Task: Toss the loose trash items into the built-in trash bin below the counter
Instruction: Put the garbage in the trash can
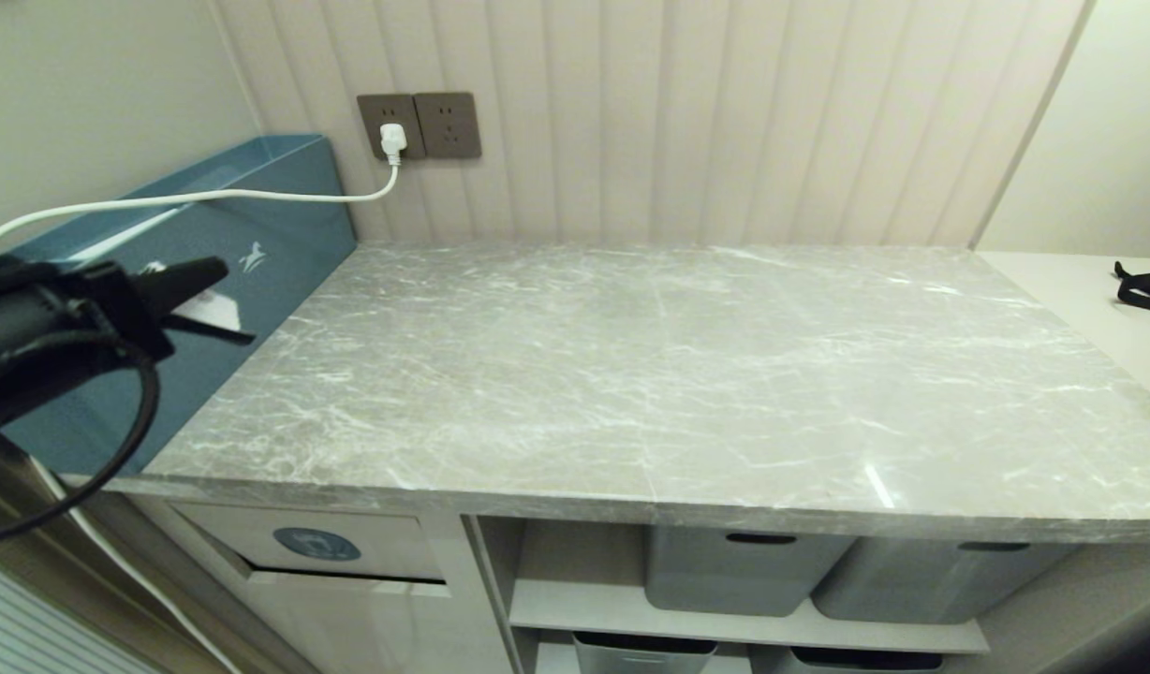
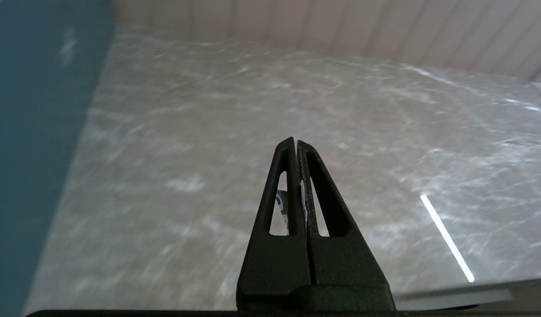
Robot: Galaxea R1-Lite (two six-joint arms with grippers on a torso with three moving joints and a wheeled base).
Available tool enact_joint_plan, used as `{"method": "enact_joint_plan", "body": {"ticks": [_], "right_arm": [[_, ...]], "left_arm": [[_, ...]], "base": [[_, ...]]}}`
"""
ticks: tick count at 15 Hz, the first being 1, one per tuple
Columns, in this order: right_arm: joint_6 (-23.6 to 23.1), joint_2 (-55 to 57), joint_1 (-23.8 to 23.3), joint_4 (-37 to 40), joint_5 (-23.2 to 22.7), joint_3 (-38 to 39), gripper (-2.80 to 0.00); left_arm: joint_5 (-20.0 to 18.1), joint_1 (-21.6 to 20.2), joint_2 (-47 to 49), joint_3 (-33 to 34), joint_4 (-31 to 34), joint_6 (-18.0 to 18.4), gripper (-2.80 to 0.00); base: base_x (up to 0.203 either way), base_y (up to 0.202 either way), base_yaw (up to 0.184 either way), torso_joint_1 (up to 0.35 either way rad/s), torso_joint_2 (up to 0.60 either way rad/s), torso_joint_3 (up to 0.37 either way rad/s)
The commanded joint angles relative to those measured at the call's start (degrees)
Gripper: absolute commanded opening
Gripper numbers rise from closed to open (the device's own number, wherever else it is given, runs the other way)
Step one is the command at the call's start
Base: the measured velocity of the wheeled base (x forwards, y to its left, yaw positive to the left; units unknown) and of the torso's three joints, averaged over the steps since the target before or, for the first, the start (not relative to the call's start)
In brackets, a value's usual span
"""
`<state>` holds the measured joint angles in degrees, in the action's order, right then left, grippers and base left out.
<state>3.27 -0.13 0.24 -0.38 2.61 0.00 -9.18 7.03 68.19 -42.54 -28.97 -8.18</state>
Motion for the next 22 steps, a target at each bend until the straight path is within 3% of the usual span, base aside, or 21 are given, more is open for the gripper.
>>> {"method": "enact_joint_plan", "body": {"ticks": [1, 4, 7, 12, 17, 22], "right_arm": [[0.2, 0.1, 0.0, -0.1, 0.0, 0.1, -2.8], [-0.2, 0.1, 0.0, 0.0, 0.1, 0.1, -2.8], [0.0, 0.1, 0.0, 0.0, 0.1, 0.1, -2.8], [0.1, 0.1, 0.0, 0.0, 0.0, 0.1, -2.8], [0.2, 0.1, 0.0, 0.0, 0.0, 0.1, -2.8], [0.2, 0.1, 0.0, 0.0, 0.0, 0.1, -2.8]], "left_arm": [[0.4, -3.0, -8.3, 6.3, -0.2, 0.0, -2.8], [2.2, -5.2, -16.5, 16.1, -0.2, 0.3, -2.8], [4.3, -5.5, -24.9, 25.6, 0.0, 2.8, -2.8], [5.3, -5.5, -33.1, 39.7, 1.0, 3.3, -2.8], [7.5, -5.5, -39.3, 42.2, 10.9, 3.3, -2.8], [9.2, -6.5, -57.9, 41.8, 29.5, 3.8, -2.8]], "base": [[0.0, 0.0, 0.0, 0.0, 0.0, 0.0], [0.0, 0.0, 0.0, 0.0, 0.0, 0.0], [0.0, 0.0, 0.0, 0.0, 0.0, 0.0], [0.0, 0.0, 0.0, 0.0, 0.0, 0.0], [0.0, 0.0, 0.0, 0.0, 0.0, 0.0], [0.0, 0.0, 0.0, 0.0, 0.0, 0.0]]}}
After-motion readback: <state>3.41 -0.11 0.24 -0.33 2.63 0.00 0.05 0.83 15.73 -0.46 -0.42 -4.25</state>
